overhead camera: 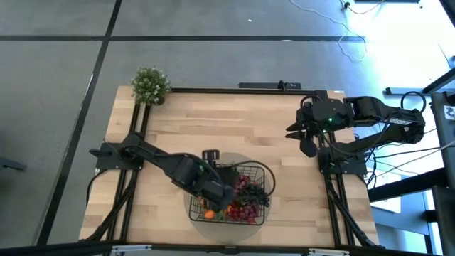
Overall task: Build produce basket
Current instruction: Put the purple grapes into the black wire basket, then return to Home Position
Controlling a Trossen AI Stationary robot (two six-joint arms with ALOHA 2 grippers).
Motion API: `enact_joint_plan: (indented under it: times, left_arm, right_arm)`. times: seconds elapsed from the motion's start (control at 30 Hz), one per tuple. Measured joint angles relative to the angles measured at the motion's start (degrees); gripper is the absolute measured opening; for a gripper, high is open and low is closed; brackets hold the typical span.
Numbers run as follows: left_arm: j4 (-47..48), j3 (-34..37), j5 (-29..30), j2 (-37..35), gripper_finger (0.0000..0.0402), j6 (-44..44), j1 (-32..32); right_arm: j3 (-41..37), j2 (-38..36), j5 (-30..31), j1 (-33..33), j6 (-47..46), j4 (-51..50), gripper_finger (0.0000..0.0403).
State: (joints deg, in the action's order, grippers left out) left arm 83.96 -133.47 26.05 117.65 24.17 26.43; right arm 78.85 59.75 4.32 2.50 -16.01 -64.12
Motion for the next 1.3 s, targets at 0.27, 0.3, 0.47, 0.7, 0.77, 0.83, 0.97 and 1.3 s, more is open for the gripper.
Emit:
enact_joint_plan:
  times: [0.27,0.3,0.47,0.7,0.77,0.83,0.97,1.3]
  left_arm:
    - [1.1,0.1,-2.3,5.3,0.0,4.3,-0.4]
    - [1.1,0.1,-2.6,5.9,0.0,4.7,-0.5]
    - [1.2,0.1,-5.3,8.1,0.0,8.1,-0.9]
    - [1.3,0.1,-7.7,8.4,0.0,11.7,-2.5]
    - [1.3,0.1,-9.5,8.4,0.0,11.4,-2.9]
    - [1.3,0.1,-11.1,8.4,0.0,11.4,-3.3]
    - [1.3,0.1,-12.2,8.4,0.0013,11.3,-3.5]
    - [1.4,0.1,-17.4,8.4,0.0082,11.7,-3.4]
  right_arm:
    - [0.0,0.0,-3.0,0.0,3.0,0.0,0.01]
    - [0.0,0.0,-3.5,0.0,3.7,0.0,0.01]
    - [0.0,0.0,-4.2,0.0,6.1,0.0,0.01]
    - [0.0,0.0,-4.5,0.0,7.6,0.0,0.01]
    - [0.0,0.0,-4.5,0.0,7.7,0.0,0.01]
    - [0.0,0.0,-4.4,0.0,7.7,0.0,0.01]
    - [0.0,0.0,-4.5,0.0,7.7,0.0,0.01]
    - [0.0,0.0,-10.5,0.0,7.4,0.0,0.01]
